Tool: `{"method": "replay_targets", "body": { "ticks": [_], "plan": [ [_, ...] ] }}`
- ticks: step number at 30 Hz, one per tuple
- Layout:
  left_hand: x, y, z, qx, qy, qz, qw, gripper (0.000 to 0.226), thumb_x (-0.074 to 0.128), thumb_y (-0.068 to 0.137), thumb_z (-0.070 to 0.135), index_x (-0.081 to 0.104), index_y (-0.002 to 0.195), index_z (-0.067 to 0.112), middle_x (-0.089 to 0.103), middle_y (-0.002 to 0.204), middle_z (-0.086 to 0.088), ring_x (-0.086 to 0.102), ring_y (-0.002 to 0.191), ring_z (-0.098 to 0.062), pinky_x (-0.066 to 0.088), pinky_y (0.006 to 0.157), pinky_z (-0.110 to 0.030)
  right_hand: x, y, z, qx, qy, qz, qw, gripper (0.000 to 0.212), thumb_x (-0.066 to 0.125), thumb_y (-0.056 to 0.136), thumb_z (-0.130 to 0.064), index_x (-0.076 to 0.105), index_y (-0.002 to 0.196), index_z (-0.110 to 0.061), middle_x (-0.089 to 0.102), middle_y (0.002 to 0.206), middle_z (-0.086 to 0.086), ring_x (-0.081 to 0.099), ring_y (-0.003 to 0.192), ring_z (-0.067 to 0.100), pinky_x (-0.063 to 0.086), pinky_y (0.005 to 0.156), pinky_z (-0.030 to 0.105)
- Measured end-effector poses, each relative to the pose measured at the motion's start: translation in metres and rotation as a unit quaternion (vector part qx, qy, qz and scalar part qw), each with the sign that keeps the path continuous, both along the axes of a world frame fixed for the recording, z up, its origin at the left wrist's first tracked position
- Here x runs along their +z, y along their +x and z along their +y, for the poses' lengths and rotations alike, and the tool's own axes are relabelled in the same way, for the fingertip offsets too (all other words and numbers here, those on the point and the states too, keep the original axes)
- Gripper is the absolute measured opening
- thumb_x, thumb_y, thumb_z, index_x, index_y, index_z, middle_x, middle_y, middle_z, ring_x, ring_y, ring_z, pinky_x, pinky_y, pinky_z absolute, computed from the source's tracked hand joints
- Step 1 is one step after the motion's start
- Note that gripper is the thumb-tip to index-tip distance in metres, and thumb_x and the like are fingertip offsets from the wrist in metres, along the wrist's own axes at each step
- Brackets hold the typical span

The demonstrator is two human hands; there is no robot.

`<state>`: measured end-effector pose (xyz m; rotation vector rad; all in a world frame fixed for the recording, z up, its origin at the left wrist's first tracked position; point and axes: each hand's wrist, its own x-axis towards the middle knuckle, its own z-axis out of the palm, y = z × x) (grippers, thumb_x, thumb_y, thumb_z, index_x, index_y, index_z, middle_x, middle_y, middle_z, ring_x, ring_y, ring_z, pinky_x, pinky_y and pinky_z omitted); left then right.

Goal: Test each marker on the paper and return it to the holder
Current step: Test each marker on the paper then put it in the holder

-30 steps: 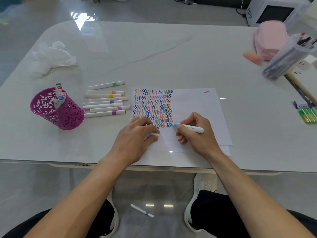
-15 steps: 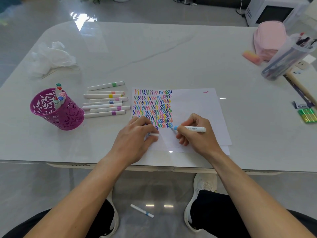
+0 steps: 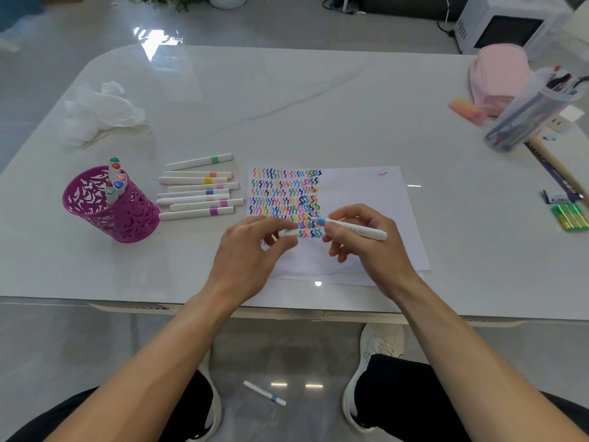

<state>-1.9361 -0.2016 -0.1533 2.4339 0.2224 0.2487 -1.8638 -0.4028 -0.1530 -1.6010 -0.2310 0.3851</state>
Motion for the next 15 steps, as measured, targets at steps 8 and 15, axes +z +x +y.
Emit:
{"method": "replay_targets", "body": {
  "ticks": [8, 15],
  "plan": [
    [0.0024, 0.0028, 0.001, 0.058, -0.07, 0.035, 0.995, 0.024, 0.072, 0.088, 0.038, 0.075, 0.109, 0.026, 0.063, 0.086, 0.019, 0.06, 0.079, 0.006, 0.045, 0.068, -0.01, 0.004, -0.0009, 0.003, 0.055, 0.055, 0.028, 0.997, 0.016, 0.057, 0.097, -0.005, 0.07, 0.106, 0.0, 0.074, 0.091, 0.021, 0.069, 0.075, 0.028, 0.054, 0.06, 0.033],
    [0.005, 0.0022, -0.0005, 0.033, -0.085, 0.059, 0.994, 0.018, 0.07, 0.09, 0.033, 0.073, 0.107, 0.029, 0.063, 0.085, 0.021, 0.059, 0.078, 0.007, 0.042, 0.069, -0.008, 0.0043, -0.0035, 0.0048, 0.07, 0.036, 0.035, 0.996, 0.015, 0.056, 0.101, -0.003, 0.071, 0.105, -0.002, 0.075, 0.09, 0.02, 0.07, 0.076, 0.029, 0.056, 0.06, 0.035]
  ]
}}
